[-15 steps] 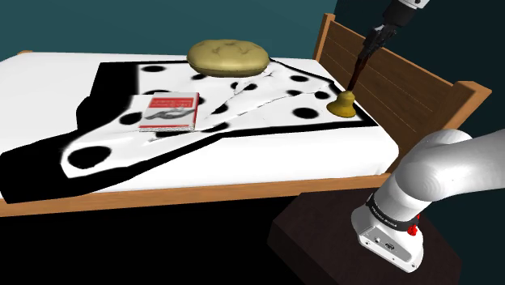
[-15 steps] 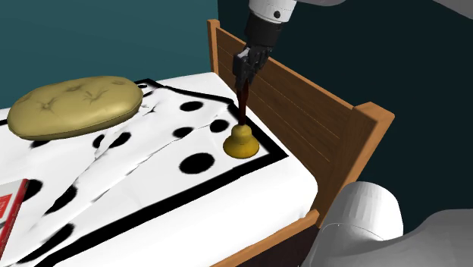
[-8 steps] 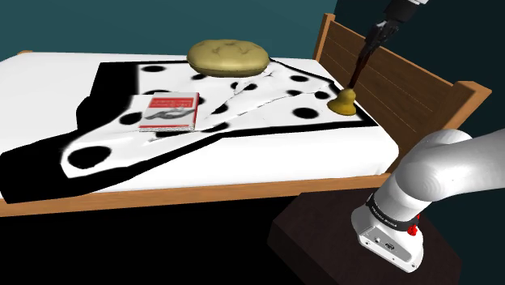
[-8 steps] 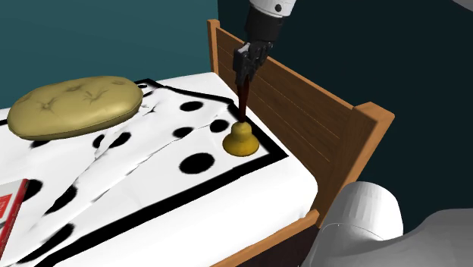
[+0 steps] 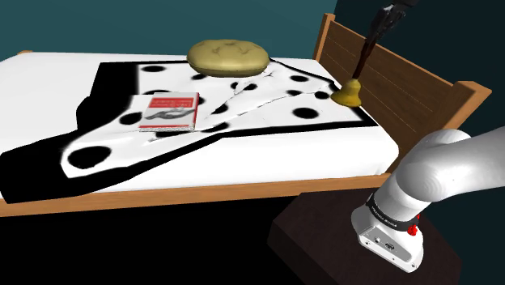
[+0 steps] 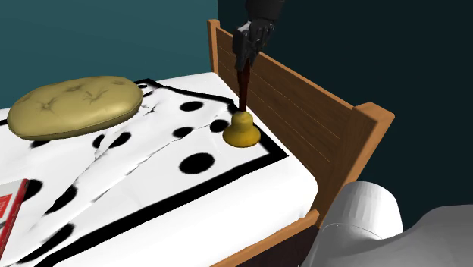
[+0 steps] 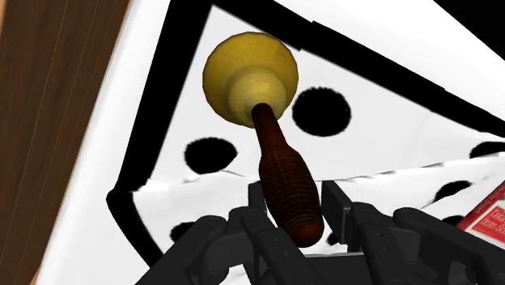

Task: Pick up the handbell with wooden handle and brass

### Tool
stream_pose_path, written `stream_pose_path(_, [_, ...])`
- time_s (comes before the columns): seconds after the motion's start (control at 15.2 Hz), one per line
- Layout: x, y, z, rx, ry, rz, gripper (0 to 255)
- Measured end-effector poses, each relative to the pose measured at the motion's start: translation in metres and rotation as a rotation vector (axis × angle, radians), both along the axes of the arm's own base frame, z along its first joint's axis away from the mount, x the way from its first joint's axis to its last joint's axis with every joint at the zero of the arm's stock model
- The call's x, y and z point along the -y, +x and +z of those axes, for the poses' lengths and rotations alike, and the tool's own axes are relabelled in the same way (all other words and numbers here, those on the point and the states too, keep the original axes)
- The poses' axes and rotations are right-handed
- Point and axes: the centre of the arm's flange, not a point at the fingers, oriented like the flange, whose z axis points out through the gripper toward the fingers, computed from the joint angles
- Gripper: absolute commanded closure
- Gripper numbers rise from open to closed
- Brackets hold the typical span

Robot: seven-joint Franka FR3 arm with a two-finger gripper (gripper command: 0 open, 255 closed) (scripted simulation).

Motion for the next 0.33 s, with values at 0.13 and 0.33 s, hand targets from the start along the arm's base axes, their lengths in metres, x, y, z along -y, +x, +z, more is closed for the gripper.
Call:
stream_pose_path(0.13, [0.000, 0.000, 0.010, 0.000, 0.000, 0.000, 255])
stream_pose_path(0.33, [0.000, 0.000, 0.025, 0.000, 0.000, 0.000, 255])
